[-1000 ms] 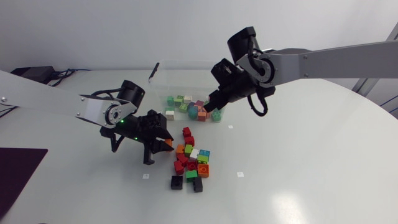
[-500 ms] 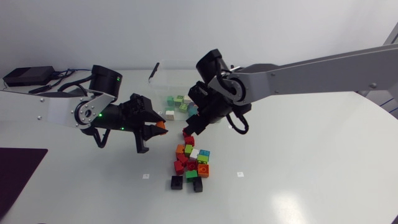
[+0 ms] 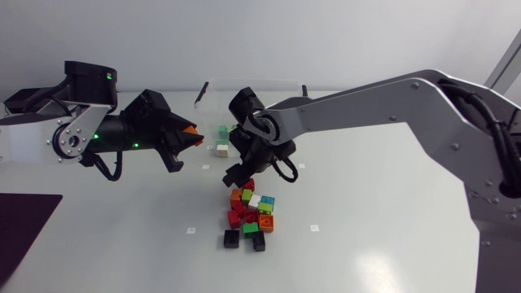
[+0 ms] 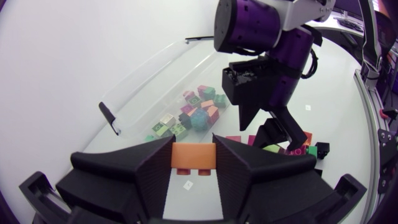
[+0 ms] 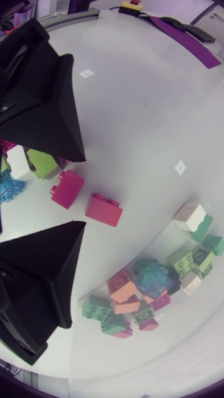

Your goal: Place the duplo bricks in the container

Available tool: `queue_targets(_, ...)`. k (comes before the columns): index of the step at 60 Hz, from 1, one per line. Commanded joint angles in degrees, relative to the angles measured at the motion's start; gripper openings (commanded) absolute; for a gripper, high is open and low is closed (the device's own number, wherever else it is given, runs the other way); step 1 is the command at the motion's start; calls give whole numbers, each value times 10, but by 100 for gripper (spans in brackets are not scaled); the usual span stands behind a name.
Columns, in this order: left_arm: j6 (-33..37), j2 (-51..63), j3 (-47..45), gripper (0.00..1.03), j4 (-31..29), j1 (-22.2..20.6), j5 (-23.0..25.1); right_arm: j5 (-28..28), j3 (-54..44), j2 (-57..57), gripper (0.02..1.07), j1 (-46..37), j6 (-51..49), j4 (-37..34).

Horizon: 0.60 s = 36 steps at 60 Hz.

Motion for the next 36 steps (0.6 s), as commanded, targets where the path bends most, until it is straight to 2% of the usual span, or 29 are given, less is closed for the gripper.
queue_targets(1, -21, -19, -12, 16, 8, 11, 4, 6, 25, 28, 75, 2, 20, -15)
queue_targets(22, -80, -51, -11, 16, 44, 40, 4, 14, 102, 86, 74, -4, 45, -65)
queue_targets(31, -82, -52, -13, 16, 46, 44, 4, 14, 124, 105, 44, -7, 47, -79)
queue_targets(36, -82, -53, -14, 16, 47, 44, 4, 14, 129, 110, 36, -8, 47, -83)
